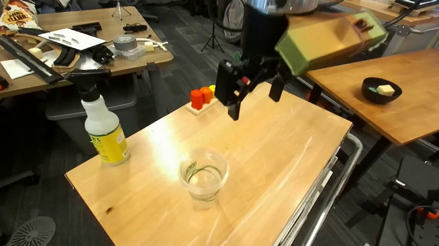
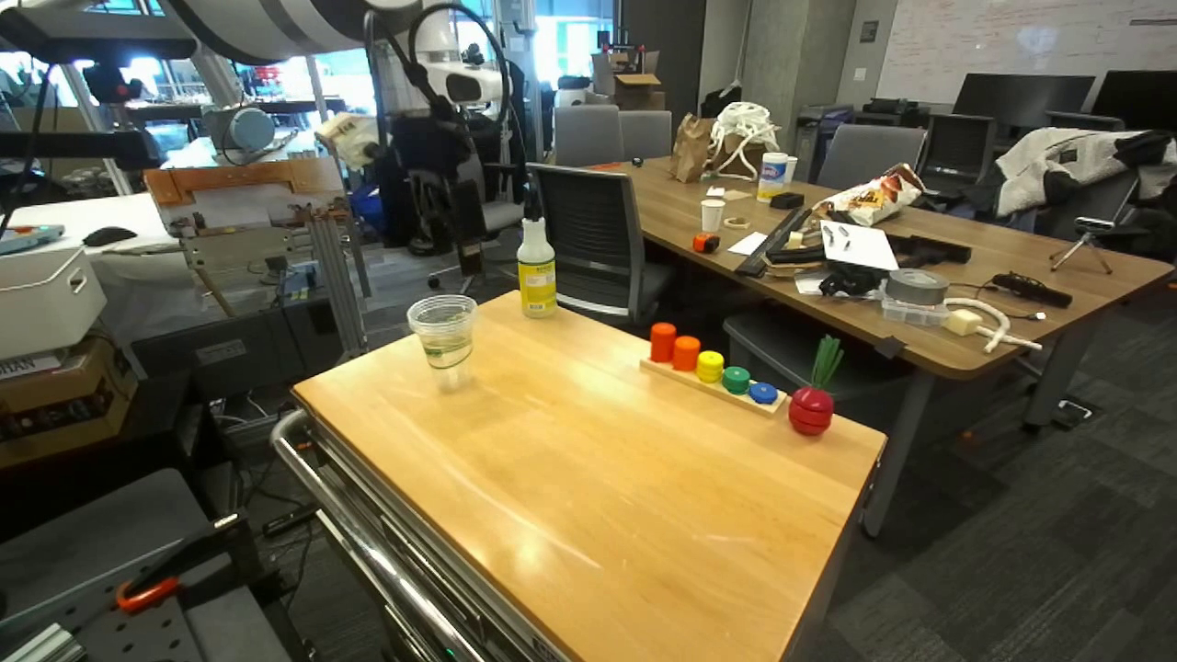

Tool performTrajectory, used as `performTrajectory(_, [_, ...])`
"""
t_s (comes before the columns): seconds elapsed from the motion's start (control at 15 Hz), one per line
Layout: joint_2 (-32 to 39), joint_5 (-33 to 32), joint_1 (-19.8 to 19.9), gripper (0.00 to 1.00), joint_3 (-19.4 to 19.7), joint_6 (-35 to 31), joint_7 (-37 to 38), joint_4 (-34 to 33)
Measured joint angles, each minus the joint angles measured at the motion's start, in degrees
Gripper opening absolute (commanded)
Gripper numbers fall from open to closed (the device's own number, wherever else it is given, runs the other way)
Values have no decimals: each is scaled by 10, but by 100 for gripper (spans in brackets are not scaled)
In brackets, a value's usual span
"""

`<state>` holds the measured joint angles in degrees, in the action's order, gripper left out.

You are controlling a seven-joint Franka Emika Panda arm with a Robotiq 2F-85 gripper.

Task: Stack the four clear cups together

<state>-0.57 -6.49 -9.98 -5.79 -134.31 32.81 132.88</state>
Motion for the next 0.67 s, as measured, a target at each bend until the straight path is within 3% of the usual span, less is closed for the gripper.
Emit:
performTrajectory(0.47, [-136, 43, 54, 100, 18, 67, -18, 3])
performTrajectory(0.67, [-161, 47, 60, 100, 22, 71, -23, 16])
